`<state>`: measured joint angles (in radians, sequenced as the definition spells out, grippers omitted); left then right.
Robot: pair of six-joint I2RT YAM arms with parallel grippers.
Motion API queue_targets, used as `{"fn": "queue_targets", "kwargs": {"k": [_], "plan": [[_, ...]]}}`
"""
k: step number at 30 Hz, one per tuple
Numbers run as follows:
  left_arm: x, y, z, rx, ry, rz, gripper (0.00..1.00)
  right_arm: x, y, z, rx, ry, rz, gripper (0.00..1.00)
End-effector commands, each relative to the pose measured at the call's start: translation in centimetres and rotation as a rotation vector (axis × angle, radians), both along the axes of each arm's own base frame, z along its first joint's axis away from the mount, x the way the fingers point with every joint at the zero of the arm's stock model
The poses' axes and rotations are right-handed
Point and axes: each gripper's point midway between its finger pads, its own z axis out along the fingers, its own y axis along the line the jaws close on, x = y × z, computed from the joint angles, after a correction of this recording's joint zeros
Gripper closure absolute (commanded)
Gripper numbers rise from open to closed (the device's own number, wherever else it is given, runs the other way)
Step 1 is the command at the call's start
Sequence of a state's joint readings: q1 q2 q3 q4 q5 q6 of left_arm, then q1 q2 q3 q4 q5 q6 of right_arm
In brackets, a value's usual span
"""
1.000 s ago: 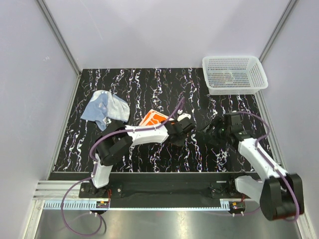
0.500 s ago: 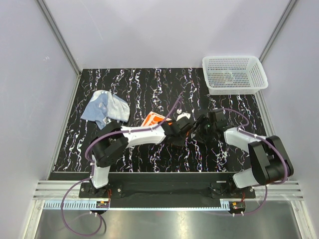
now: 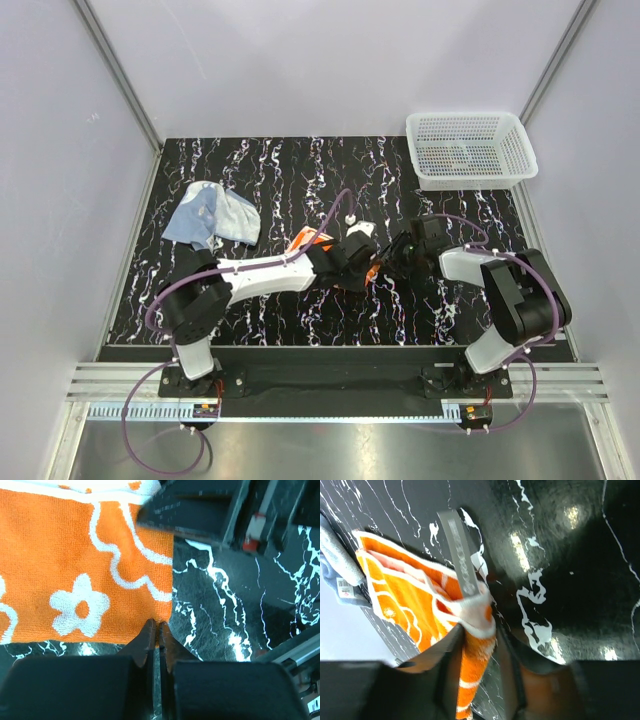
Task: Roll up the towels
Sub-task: Roll the towel
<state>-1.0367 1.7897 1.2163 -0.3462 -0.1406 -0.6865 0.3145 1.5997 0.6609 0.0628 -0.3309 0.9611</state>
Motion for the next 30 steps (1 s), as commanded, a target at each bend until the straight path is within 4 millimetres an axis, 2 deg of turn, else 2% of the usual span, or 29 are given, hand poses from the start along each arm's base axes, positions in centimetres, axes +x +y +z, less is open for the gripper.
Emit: {"fn": "queue_targets", "kwargs": {"k": [1,2,3,5,8,10,12,13,15,16,17,18,20,21,23,24,26,27,28,29,30], "plan": [[-0.1,-0.7,2.4,-0.096,-0.017,-0.002,1.0,2.0,0.6,1.0,-0.003,-0.073,0.009,0.63],[-0.1,-0.6,2.4,-0.102,-0.017,-0.001,1.0,2.1,0.6,1.0,-0.007,-0.074,0.009,0.65],[-0.2,-0.5,2.2,-0.102,-0.011,0.003,1.0,2.1,0.6,1.0,-0.008,-0.074,0.013,0.73],[-0.4,-0.4,2.3,-0.112,-0.006,0.002,1.0,2.1,0.5,1.1,-0.015,-0.081,0.016,0.78],[-0.6,-0.3,2.4,-0.127,-0.001,0.005,1.0,2.1,0.4,1.1,-0.032,-0.081,0.025,0.96],[-0.8,-0.2,2.1,-0.127,0.008,0.007,1.0,2.1,0.2,1.3,-0.043,-0.082,0.026,0.99],[-0.8,-0.3,2.1,-0.139,0.014,0.008,1.0,2.1,0.1,1.5,-0.059,-0.079,0.034,0.92],[-1.0,-0.3,2.1,-0.146,0.023,0.005,1.0,2.2,0.0,1.9,-0.067,-0.089,0.036,0.75],[-1.2,-0.5,2.0,-0.171,0.037,0.008,1.0,1.7,-0.8,1.8,-0.119,-0.064,0.045,0.58],[-1.4,-0.7,2.0,-0.183,0.048,0.004,1.0,1.7,-1.0,2.4,-0.135,-0.077,0.045,0.4],[-1.6,-0.6,1.8,-0.187,0.058,0.007,1.0,2.2,-1.4,3.0,-0.169,-0.101,0.048,0.34],[-1.5,-0.9,2.2,-0.216,0.066,0.012,1.0,1.6,-2.0,2.9,-0.203,-0.073,0.053,0.31],[-1.7,-1.0,2.2,-0.241,0.087,0.013,1.0,2.1,-3.0,4.4,-0.263,-0.113,0.045,0.24],[-1.7,-1.1,2.3,-0.273,0.105,0.023,1.0,1.5,-3.5,4.5,-0.29,-0.094,0.045,0.23],[-1.5,-1.7,3.0,-0.344,0.121,0.044,1.0,1.6,-4.4,6.3,-0.334,-0.129,0.034,0.21],[-1.7,-1.1,2.4,-0.357,0.146,0.056,1.0,1.6,-4.6,7.0,-0.341,-0.143,0.029,0.21],[-1.3,-1.6,3.6,-0.457,0.152,0.082,1.0,1.4,-5.0,8.5,-0.349,-0.175,0.028,0.21],[-1.6,-0.9,2.9,-0.48,0.183,0.085,1.0,1.3,-5.0,8.9,-0.346,-0.182,0.027,0.22],[-1.7,-0.9,3.1,-0.519,0.193,0.084,1.0,1.0,-4.8,9.7,-0.324,-0.202,0.033,0.23],[-1.2,-1.5,4.4,-0.61,0.196,0.093,1.0,0.6,-4.5,9.9,-0.305,-0.205,0.045,0.25],[-0.8,-1.2,4.8,-0.661,0.215,0.101,1.0,0.6,-4.1,10.2,-0.283,-0.221,0.054,0.27]]}}
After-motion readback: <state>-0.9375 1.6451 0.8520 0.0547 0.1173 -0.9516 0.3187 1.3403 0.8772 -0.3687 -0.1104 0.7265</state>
